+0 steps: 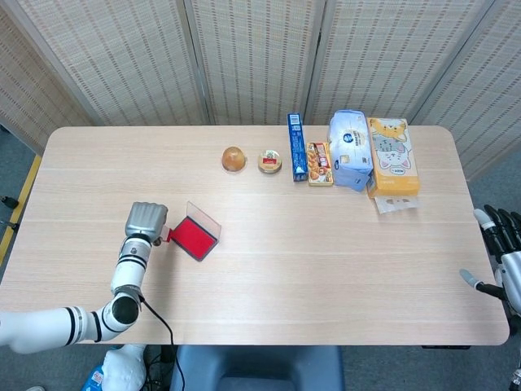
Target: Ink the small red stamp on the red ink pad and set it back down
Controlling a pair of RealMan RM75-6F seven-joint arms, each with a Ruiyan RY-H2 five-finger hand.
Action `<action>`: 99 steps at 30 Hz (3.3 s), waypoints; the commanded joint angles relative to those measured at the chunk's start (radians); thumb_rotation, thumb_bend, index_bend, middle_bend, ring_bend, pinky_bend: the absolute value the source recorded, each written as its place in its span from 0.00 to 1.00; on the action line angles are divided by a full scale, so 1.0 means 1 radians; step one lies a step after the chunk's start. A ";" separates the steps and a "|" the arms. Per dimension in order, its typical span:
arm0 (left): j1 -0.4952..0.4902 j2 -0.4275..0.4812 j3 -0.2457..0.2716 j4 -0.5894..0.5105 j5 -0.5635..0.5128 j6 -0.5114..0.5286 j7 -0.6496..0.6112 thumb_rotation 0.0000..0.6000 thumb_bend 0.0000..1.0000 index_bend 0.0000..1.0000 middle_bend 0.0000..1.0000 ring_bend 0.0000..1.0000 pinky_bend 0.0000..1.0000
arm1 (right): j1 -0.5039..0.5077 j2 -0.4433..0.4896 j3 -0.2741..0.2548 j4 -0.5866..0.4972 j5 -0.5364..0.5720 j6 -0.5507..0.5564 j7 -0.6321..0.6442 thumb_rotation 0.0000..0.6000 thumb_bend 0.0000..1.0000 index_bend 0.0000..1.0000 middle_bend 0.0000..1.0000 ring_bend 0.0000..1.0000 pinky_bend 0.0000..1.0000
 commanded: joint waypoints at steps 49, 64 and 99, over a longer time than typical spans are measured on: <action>-0.120 -0.179 0.028 0.165 -0.091 -0.054 0.010 1.00 0.50 0.76 1.00 0.76 0.65 | -0.067 0.012 0.017 0.054 -0.023 0.130 0.152 1.00 0.15 0.00 0.00 0.00 0.00; -0.069 -0.050 0.032 -0.062 -0.026 0.086 -0.038 1.00 0.50 0.76 1.00 0.76 0.65 | -0.063 0.009 0.019 0.047 -0.022 0.119 0.133 1.00 0.15 0.00 0.00 0.00 0.00; 0.244 0.111 0.136 -0.087 0.382 0.007 -0.515 1.00 0.49 0.76 1.00 0.72 0.65 | -0.032 -0.003 0.003 -0.011 -0.034 0.051 0.004 1.00 0.15 0.00 0.00 0.00 0.00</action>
